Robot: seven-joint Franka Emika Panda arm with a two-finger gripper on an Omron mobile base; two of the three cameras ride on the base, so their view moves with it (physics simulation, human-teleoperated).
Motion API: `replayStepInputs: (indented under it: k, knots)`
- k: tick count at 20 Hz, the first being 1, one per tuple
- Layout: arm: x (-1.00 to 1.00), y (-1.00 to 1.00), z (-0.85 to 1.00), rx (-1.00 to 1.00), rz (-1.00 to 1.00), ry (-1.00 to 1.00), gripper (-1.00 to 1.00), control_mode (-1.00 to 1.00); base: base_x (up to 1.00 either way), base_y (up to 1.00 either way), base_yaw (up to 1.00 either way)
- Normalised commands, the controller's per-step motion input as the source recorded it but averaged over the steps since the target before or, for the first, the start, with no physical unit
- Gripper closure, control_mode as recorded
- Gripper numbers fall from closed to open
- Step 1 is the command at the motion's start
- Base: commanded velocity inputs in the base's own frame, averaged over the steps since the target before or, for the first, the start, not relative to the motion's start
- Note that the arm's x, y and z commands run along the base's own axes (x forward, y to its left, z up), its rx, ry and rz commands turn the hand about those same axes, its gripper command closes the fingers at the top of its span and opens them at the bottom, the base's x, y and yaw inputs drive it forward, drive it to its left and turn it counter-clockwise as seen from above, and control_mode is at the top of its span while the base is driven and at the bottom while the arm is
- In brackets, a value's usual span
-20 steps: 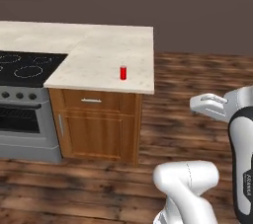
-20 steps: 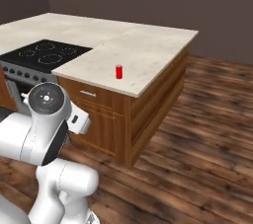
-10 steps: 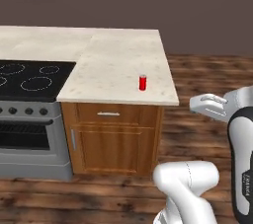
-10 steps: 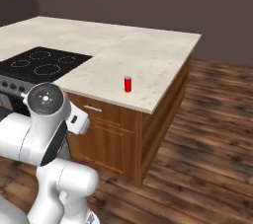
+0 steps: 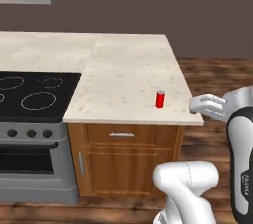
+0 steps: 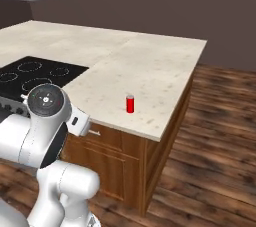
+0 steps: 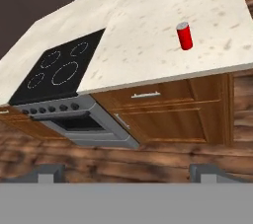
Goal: Pick the can, can from the counter and place them in the open cabinet.
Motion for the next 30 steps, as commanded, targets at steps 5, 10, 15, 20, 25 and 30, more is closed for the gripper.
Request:
replayStepInputs:
  k: [5, 10, 15, 20, 25, 30]
  knots:
    - [0.00, 0.00, 0.00, 0.00, 0.00, 0.00, -1.00, 1.00, 0.60, 0.11, -0.04]
    - [0.00, 0.00, 0.00, 0.00, 0.00, 0.00, -1.00, 1.00, 0.31, 0.01, -0.09]
    - [0.00, 0.00, 0.00, 0.00, 0.00, 0.00, -1.00, 1.00, 0.23, 0.04, -0.15]
    - [0.00, 0.00, 0.00, 0.00, 0.00, 0.00, -1.00, 1.00, 0.31, 0.19, -0.11]
    - [0.00, 0.00, 0.00, 0.00, 0.00, 0.00, -1.00, 1.00, 0.35, 0.20, -0.01]
    - [0.00, 0.00, 0.00, 0.00, 0.00, 0.00, -1.00, 1.00, 0.33, 0.17, 0.00]
